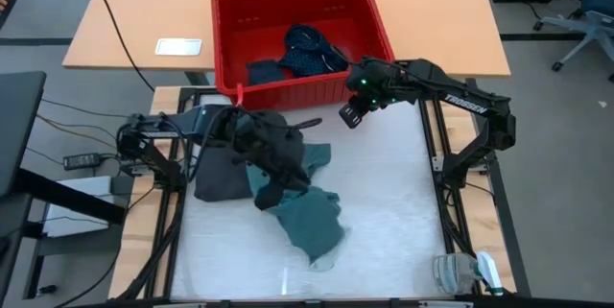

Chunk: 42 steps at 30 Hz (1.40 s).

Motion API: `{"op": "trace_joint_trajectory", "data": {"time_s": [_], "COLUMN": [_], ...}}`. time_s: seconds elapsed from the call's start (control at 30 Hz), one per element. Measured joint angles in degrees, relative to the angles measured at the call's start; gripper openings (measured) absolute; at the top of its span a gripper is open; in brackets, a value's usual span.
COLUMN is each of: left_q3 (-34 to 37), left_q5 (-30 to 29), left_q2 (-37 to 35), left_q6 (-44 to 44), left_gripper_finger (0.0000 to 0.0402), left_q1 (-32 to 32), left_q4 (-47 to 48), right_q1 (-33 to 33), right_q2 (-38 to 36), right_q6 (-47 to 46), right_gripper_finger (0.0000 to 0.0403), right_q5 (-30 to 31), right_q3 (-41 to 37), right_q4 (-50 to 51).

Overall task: Fold laundry
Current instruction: Remove the dark green polo from the red bin, then fold the dark green polo

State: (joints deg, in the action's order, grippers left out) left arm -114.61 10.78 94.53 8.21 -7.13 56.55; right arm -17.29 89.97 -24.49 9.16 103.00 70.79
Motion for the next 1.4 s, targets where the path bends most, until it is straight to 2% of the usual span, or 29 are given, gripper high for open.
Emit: {"op": "trace_joint_trajectory", "data": {"time_s": [0.17,0.23,0.33,0.4,0.57,0.7,0.87,1.07,1.23,1.4], "left_q3": [0.0,0.1,3.5,7.4,19.7,26.3,29.2,29.4,29.3,29.5], "left_q5": [-11.4,-12.1,-12.3,-11.1,-4.9,-4.4,-3.5,3.0,9.8,11.3], "left_q2": [-1.0,-1.0,-1.1,-1.5,-2.3,-2.3,-2.6,-2.5,-2.5,-3.4], "left_q6": [-0.5,-1.8,-2.7,-3.5,-4.9,-5.0,-6.2,-7.9,-3.4,-2.6], "left_gripper_finger": [0.0166,0.0173,0.0173,0.0168,0.0155,0.0153,0.0153,0.0152,0.0152,0.0153], "left_q1": [3.1,5.4,9.7,13.1,23.3,32.0,43.8,56.3,60.2,58.3], "left_q4": [9.7,12.8,12.7,12.0,4.6,-0.2,-5.8,-15.3,-19.0,-16.0], "right_q1": [-1.7,-2.7,-4.9,-6.8,-10.5,-13.0,-19.2,-27.4,-31.9,-32.2], "right_q2": [0.0,0.0,0.6,1.4,5.0,8.9,14.0,17.2,17.1,16.5], "right_q6": [0.6,2.1,4.4,5.8,10.4,16.5,22.1,26.4,28.8,27.1], "right_gripper_finger": [0.0082,0.0082,0.0082,0.0082,0.0082,0.0080,0.0076,0.0071,0.0065,0.0069], "right_q5": [-0.1,-0.1,-0.2,-2.0,-13.0,-14.9,-15.1,-24.8,-27.6,-32.2], "right_q3": [0.0,0.0,0.0,-0.3,-2.6,-4.8,-4.8,-2.7,-1.3,-0.8], "right_q4": [0.0,0.0,0.0,-0.4,-2.3,-4.2,-12.8,-22.4,-25.7,-24.8]}}
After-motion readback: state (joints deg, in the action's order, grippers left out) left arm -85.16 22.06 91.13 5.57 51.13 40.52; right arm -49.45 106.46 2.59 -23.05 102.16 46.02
